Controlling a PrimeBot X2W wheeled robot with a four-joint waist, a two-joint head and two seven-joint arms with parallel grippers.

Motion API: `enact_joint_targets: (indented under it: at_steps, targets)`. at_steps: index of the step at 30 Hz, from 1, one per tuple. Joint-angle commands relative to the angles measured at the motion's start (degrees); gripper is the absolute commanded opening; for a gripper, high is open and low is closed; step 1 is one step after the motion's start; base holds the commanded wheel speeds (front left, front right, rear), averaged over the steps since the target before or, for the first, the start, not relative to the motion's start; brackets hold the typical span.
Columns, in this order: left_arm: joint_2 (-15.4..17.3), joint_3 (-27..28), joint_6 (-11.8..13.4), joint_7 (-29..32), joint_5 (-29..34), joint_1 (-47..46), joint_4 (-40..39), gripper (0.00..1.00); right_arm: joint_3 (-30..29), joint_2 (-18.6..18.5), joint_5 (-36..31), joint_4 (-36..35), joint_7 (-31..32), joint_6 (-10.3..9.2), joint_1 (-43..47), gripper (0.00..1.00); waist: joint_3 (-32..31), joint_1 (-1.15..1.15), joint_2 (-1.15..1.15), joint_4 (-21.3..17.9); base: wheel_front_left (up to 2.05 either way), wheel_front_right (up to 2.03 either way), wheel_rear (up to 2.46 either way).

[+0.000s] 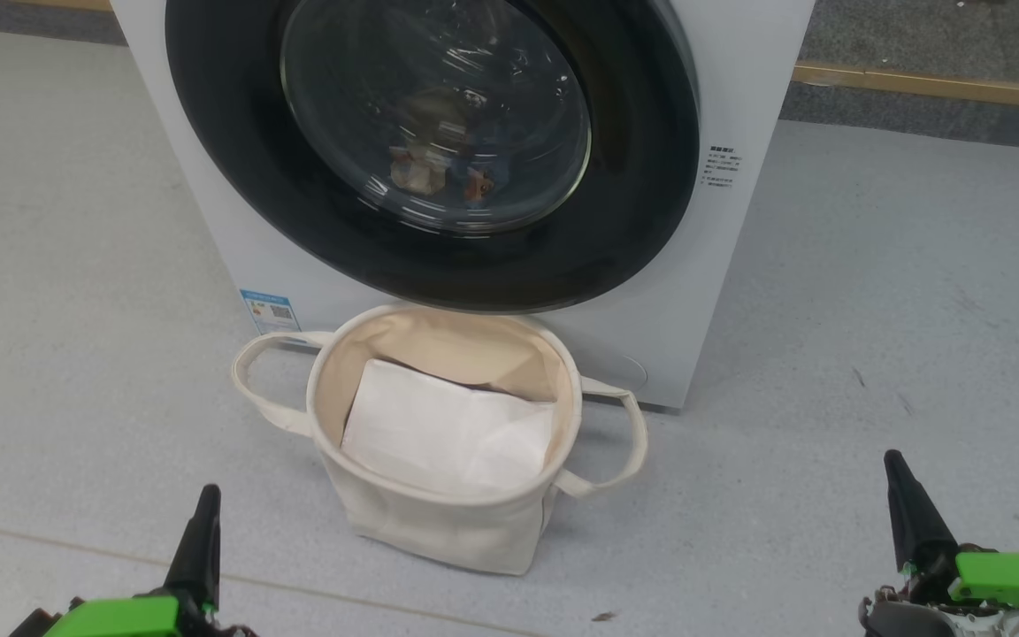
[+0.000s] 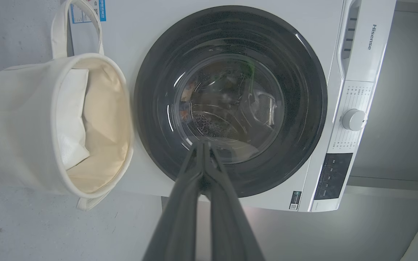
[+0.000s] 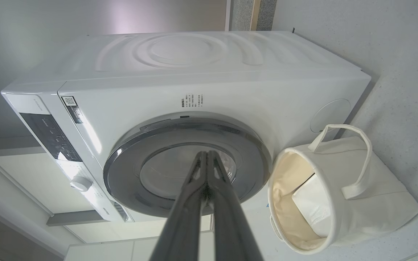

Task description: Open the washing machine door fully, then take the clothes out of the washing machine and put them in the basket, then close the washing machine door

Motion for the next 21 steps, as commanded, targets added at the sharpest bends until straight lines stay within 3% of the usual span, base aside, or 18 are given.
enact_joint_targets:
  at_steps: [1,21]
  targets:
    - [0.31,1.92,-0.39,0.45,-0.19,-2.01,-2.12,0.0,1.15,-0.38,-0.16,-1.75,0.41,0.01,-2.88,0.0,0.0,0.0,0.0,0.0,0.0,0.0,0.0]
    - [0.31,1.92,-0.39,0.45,-0.19,-2.01,-2.12,0.0,1.15,-0.38,-0.16,-1.75,0.41,0.01,-2.88,0.0,0.0,0.0,0.0,0.0,0.0,0.0,0.0]
